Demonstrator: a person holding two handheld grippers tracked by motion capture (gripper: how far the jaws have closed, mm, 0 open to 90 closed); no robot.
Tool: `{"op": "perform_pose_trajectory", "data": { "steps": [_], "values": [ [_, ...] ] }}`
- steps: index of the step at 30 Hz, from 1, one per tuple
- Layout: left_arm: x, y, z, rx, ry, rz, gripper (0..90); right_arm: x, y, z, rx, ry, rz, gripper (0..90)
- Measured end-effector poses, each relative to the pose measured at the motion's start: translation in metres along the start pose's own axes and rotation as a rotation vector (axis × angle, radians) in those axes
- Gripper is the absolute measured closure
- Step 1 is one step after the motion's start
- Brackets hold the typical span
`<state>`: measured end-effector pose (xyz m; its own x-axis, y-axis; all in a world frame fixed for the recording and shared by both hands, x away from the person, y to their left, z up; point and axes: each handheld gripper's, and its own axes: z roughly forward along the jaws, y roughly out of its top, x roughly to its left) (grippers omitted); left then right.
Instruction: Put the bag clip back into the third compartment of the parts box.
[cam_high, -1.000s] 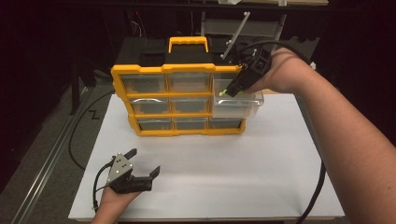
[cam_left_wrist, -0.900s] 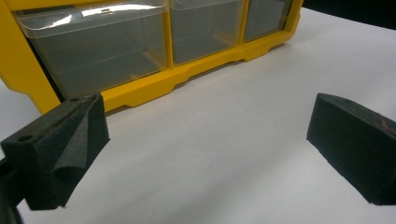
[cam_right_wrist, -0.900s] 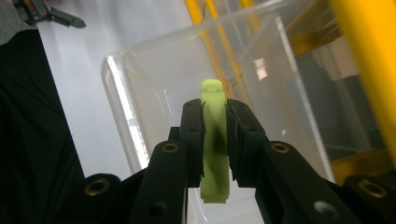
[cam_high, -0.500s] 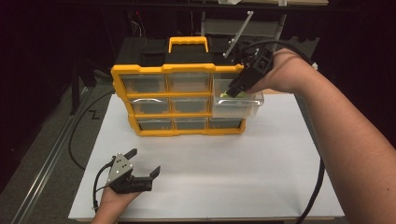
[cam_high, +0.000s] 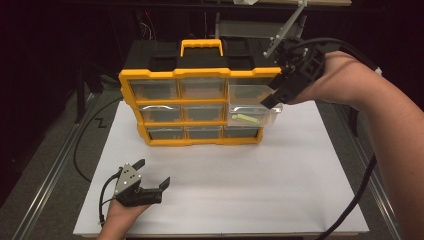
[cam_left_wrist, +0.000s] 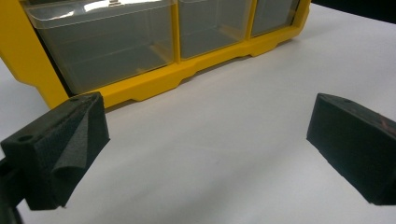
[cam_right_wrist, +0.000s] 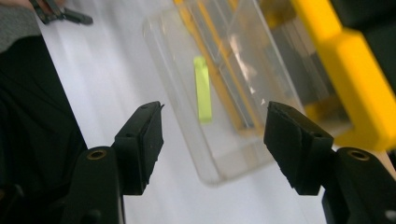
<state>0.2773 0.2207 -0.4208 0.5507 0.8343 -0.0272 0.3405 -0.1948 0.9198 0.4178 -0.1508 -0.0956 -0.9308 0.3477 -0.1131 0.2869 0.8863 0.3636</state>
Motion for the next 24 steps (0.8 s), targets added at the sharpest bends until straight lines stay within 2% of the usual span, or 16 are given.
{"op": "perform_pose_trajectory", "data": {
  "steps": [6, 11, 14, 20, 24],
  "values": [
    [-0.002, 0.0, 0.001, 0.002, 0.0, 0.007, 0.4, 0.002, -0.027, -0.005, 0.0, -0.019, 0.03, 32.6],
    [-0.001, 0.0, 0.001, 0.007, 0.006, 0.009, 0.4, 0.0, -0.053, -0.002, 0.008, -0.024, 0.065, 25.8],
    [0.0, 0.0, 0.002, 0.014, 0.012, 0.006, 0.4, 0.0, -0.065, 0.0, 0.017, -0.027, 0.078, 24.8],
    [-0.001, 0.0, 0.001, 0.007, 0.011, 0.008, 0.4, 0.001, -0.085, 0.004, 0.031, -0.034, 0.104, 22.2],
    [-0.001, 0.0, 0.001, 0.005, 0.012, 0.006, 0.4, 0.002, -0.094, 0.008, 0.039, -0.035, 0.115, 17.0]
  ]
}}
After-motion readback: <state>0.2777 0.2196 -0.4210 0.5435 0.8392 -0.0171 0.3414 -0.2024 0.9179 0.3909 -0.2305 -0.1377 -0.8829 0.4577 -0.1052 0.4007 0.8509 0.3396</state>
